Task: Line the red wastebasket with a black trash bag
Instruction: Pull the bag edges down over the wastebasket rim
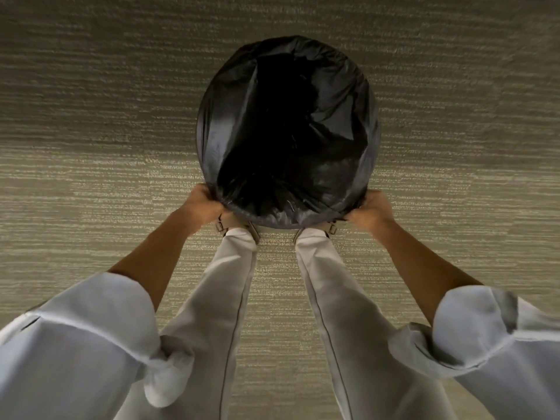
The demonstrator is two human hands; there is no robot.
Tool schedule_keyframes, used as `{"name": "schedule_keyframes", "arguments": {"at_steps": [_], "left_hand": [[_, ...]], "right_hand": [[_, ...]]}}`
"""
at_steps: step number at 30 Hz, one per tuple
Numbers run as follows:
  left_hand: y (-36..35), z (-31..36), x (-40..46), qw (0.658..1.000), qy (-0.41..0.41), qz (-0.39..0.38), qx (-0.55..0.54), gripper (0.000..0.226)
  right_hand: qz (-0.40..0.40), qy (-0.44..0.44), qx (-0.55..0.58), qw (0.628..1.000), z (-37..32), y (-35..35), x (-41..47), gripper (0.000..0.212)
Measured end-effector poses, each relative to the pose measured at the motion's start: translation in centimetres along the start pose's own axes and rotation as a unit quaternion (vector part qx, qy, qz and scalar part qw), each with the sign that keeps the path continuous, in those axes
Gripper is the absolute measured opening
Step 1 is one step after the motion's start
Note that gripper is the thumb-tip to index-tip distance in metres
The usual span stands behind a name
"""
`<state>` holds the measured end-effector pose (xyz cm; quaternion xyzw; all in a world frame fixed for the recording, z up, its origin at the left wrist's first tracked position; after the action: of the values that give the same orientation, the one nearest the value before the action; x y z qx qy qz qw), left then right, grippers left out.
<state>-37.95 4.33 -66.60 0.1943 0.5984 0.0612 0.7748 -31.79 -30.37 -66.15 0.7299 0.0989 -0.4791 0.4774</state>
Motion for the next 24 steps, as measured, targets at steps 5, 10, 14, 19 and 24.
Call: {"name": "schedule_keyframes", "arguments": {"at_steps": [5, 10, 14, 19, 24], "left_hand": [[0.5, -0.1, 1.3, 0.991, 0.025, 0.081, -0.107, 0.02], [4.5, 0.8, 0.5, 0.934, 0.067, 0.188, -0.296, 0.03], [8.4, 3.7, -0.4, 0.923, -0.034, 0.22, -0.314, 0.012], [6.8, 7.1, 0.4, 0.964, -0.078, 0.114, -0.229, 0.025], [5.5, 6.7, 1.7, 0.934, -0.002, 0.088, -0.347, 0.026]], "right_hand": [[0.056, -0.026, 0.08, 0.995, -1.7, 1.0, 1.5, 0.012], [-0.066, -0.092, 0.26, 0.959, -1.0, 1.6, 2.1, 0.039], [-0.032, -0.108, 0.496, 0.861, -0.7, 4.9, 1.5, 0.039], [-0.023, -0.019, 0.508, 0.861, -4.6, 6.4, 0.9, 0.011], [0.009, -0.04, 0.51, 0.859, -6.2, 6.0, 2.1, 0.023]]}}
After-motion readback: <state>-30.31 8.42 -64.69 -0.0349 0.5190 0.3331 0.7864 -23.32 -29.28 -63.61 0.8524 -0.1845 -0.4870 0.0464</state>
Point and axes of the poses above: each hand's wrist, its own x-axis towards the middle knuckle, its own y-axis out of the back of the hand, z = x × y, the point moved 6 cm from there along x, towards the middle knuckle, and after that the axes turned 9 degrees about z, right-handed, at the moved point
